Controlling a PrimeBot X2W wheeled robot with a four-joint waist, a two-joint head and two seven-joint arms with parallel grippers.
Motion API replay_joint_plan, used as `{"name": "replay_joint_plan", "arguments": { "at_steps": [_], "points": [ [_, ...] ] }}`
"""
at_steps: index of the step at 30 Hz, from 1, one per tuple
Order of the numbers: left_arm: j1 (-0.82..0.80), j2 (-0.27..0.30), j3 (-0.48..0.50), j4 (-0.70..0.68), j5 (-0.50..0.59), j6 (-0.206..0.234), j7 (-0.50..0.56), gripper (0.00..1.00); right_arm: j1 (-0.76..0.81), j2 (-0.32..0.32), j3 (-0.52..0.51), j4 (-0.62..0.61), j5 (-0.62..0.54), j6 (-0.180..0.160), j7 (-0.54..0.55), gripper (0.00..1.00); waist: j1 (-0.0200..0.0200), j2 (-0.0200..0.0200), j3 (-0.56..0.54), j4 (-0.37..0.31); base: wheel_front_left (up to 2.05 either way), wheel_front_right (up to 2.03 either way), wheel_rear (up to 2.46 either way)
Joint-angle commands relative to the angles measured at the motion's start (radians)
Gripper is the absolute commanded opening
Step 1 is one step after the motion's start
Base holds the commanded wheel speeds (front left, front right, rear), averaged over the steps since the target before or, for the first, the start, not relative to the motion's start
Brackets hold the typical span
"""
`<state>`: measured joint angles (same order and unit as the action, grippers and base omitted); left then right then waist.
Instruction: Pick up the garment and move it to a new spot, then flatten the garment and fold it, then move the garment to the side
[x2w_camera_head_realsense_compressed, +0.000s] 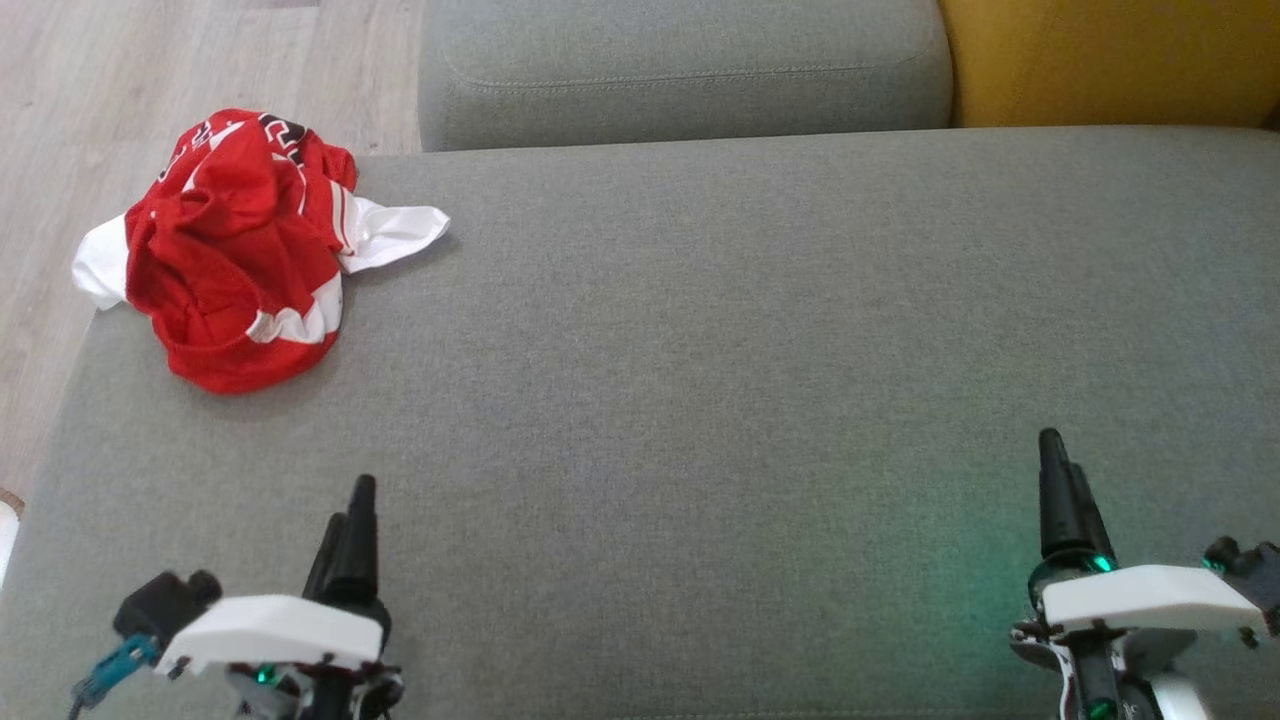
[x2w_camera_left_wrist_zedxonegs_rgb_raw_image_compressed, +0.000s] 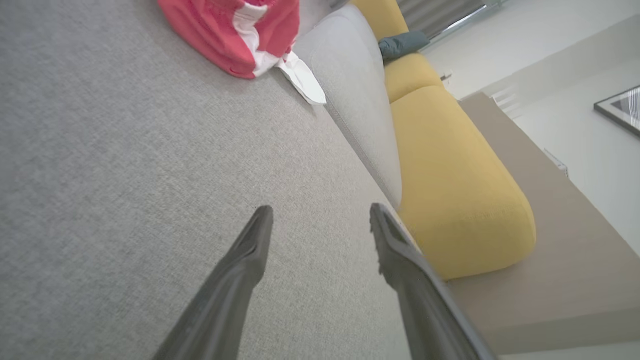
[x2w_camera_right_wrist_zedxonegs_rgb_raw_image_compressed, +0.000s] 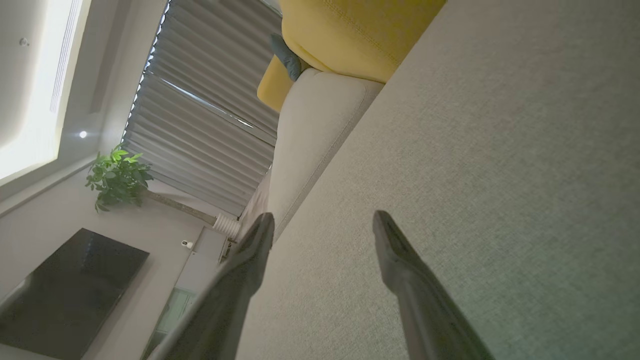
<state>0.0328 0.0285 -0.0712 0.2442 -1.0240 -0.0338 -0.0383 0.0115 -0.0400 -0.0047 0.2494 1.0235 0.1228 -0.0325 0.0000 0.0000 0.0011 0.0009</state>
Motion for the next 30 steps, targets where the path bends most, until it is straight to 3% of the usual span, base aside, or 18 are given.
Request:
{"name": "replay_joint_plan", "arguments": {
  "at_steps": [1, 30],
  "points": [
    [-0.038, 0.012, 0.002, -0.044, 0.041, 0.006, -0.012, 1.00, -0.038, -0.005, 0.017, -0.044, -0.037, 0.003, -0.015, 1.00, 0.0000, 0.0000, -0.001, 0.000, 0.00, 0.00, 0.00],
    [-0.043, 0.027, -0.095, -0.112, 0.460, 0.083, -0.096, 1.00, -0.043, -0.007, 0.118, -0.071, -0.458, 0.005, -0.101, 1.00, 0.0000, 0.0000, -0.011, 0.002, 0.00, 0.00, 0.00]
  ]
}}
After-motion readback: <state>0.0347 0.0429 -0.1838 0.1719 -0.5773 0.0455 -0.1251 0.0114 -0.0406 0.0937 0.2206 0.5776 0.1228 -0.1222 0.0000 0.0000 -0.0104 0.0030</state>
